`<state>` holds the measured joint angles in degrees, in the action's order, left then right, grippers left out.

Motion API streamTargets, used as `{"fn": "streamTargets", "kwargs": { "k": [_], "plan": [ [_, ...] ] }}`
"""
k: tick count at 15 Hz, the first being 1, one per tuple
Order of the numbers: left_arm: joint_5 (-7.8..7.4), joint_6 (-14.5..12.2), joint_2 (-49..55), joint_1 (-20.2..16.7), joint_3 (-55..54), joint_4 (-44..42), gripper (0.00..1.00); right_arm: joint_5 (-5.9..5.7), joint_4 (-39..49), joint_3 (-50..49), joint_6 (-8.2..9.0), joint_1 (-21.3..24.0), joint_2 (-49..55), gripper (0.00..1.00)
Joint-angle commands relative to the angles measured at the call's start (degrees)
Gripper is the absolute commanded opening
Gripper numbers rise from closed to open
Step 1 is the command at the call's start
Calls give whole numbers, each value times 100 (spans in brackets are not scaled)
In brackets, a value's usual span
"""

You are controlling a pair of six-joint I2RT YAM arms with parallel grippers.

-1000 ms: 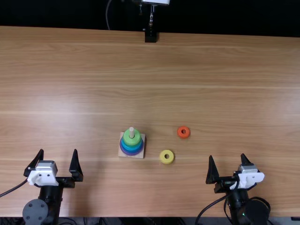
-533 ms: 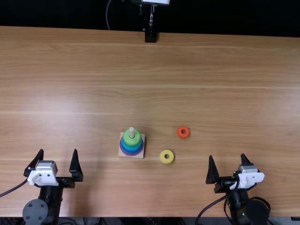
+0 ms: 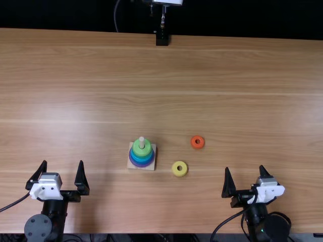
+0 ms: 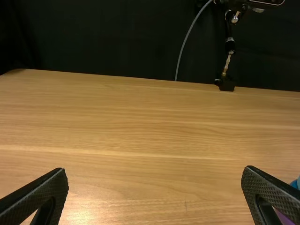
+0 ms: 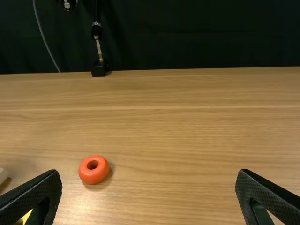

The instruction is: Build the Hanoi tower: stack the rings onto the peg from bottom to top in this color order: purple, dark blue, light blue, dark green, light green, yellow, orange.

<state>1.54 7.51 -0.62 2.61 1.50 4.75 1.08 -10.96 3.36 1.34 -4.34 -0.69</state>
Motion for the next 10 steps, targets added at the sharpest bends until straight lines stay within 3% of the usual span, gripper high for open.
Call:
{"fn": "streamTargets", "kwargs": {
  "k": [1, 6, 9, 10],
  "plan": [
    [57, -76, 62, -33, -150, 31, 100, 18, -366, -265, -8, 65, 69, 100],
    [57, -65, 62, -33, -150, 31, 100, 61, 1775, 403, 34, 74, 69, 100],
    [57, -76, 62, -33, -150, 31, 100, 314, 1839, 579, 24, 65, 69, 100],
    [57, -76, 62, -33, -150, 31, 100, 504, 1828, 684, 24, 65, 69, 100]
  ]
}}
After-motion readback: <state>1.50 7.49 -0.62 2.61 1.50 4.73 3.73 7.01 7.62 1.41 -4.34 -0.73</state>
